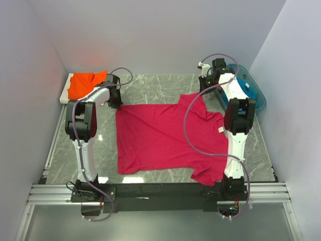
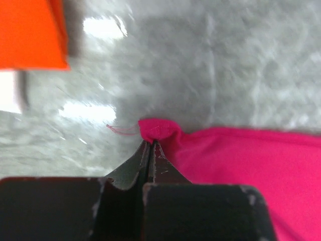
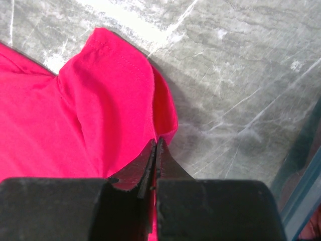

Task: Fold and stack the t-shirts
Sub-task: Flatten the tshirt out

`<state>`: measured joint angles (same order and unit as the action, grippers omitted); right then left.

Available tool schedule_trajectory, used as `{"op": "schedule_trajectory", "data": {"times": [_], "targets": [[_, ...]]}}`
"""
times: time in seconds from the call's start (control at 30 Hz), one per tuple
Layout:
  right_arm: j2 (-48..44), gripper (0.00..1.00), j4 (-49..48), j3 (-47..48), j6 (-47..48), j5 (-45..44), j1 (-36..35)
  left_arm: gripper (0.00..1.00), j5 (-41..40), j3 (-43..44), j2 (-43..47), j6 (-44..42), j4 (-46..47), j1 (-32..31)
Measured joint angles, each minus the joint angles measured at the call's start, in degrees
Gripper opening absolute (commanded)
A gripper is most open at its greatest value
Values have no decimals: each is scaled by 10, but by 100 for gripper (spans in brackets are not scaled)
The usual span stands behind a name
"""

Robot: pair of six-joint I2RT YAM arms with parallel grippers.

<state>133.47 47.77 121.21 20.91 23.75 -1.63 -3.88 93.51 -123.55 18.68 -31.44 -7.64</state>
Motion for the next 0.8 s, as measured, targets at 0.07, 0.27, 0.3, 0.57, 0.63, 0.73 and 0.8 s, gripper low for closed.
{"op": "schedule_trajectory", "data": {"times": [0.07,0.27,0.3,0.57,0.63,0.73,0.8], "targets": [[-8,0,0,-6,0,2,1,0,21,-32,21,0,19,0],[-50,0,5,-15,0,10,3,0,77,-110,110,9,60,-3],[-57,0,7,-14,1,12,4,0,80,-116,128,12,70,-3],[-115,0,24,11,15,12,5,0,66,-165,276,31,149,-3],[-133,0,31,11,18,12,5,0,53,-191,324,33,166,-3],[-172,0,43,10,24,14,5,0,35,-231,398,35,186,-3],[-206,0,46,9,25,14,5,0,25,-247,443,36,191,-3]]}}
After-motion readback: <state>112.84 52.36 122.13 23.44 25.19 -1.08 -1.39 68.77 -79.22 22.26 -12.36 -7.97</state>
